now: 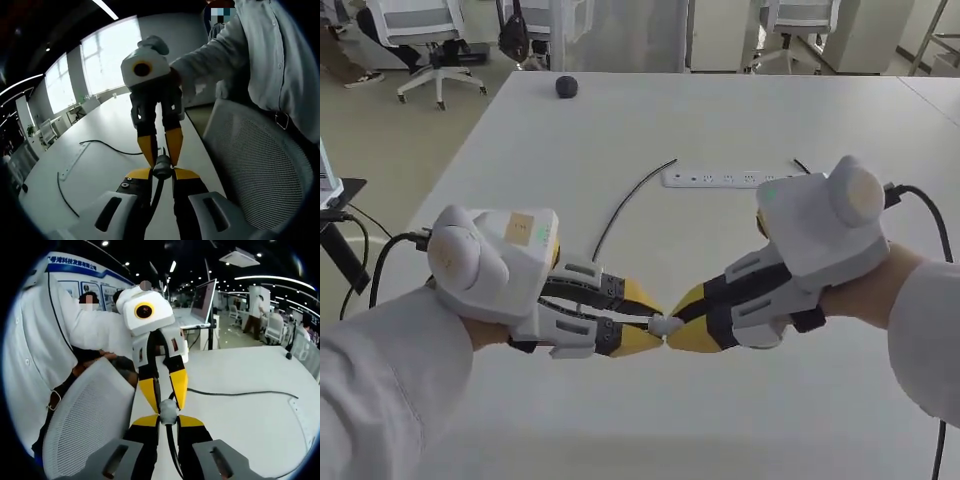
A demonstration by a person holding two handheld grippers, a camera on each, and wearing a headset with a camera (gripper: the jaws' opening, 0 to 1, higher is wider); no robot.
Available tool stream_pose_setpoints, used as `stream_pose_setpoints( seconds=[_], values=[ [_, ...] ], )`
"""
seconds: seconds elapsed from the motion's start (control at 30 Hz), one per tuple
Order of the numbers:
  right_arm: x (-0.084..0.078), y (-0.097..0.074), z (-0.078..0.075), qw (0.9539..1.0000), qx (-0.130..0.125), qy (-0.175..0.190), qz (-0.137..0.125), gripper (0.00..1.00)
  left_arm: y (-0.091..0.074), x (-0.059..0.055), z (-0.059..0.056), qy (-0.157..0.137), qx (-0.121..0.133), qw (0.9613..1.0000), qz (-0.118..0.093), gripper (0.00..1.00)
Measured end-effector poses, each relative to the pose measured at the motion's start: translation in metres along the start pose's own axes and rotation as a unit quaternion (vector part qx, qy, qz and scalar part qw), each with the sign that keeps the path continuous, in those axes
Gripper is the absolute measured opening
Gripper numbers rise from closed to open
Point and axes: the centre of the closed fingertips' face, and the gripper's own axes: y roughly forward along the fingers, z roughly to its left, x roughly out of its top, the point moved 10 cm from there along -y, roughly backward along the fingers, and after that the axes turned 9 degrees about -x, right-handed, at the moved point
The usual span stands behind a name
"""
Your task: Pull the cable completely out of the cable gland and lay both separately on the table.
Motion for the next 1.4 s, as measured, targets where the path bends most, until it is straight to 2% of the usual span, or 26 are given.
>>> stream_pose_setpoints(
  seconds=[0.43,0.53,0.6,0.7,1.0,1.1,1.2,1.33,1.4],
  values=[
    [-0.001,-0.001,0.001,1.0,0.0,0.004,0.008,0.09,0.002,-0.002,0.0,-0.002,-0.003,1.0,0.003,0.16],
    [0.0,-0.002,0.002,0.9999,0.004,0.011,0.005,0.09,0.004,-0.004,-0.002,-0.001,-0.007,0.9998,0.016,0.16],
    [-0.001,-0.002,0.002,0.9999,0.005,0.008,0.008,0.09,0.004,-0.005,-0.002,-0.003,-0.008,0.9998,0.016,0.16],
    [-0.003,-0.002,0.002,0.9997,0.007,0.008,0.021,0.11,0.003,-0.007,-0.002,-0.007,-0.006,0.9999,0.014,0.15],
    [-0.002,-0.003,0.001,0.9995,0.011,0.016,0.023,0.17,0.002,-0.008,-0.002,-0.008,-0.006,0.9998,0.018,0.15],
    [-0.002,-0.001,-0.004,0.9984,0.031,0.034,0.032,0.21,0.002,-0.007,-0.003,-0.004,-0.008,0.9997,0.022,0.15],
    [-0.003,0.0,-0.007,0.9979,0.037,0.034,0.042,0.21,0.003,-0.005,-0.003,0.001,-0.01,0.9996,0.026,0.15],
    [-0.002,0.001,-0.009,0.9937,0.067,0.066,0.06,0.22,0.004,-0.004,-0.003,0.008,-0.014,0.9994,0.03,0.15],
    [0.0,0.0,-0.012,0.9928,0.077,0.069,0.06,0.22,0.004,-0.003,-0.003,0.013,-0.015,0.9993,0.033,0.15]
  ],
)
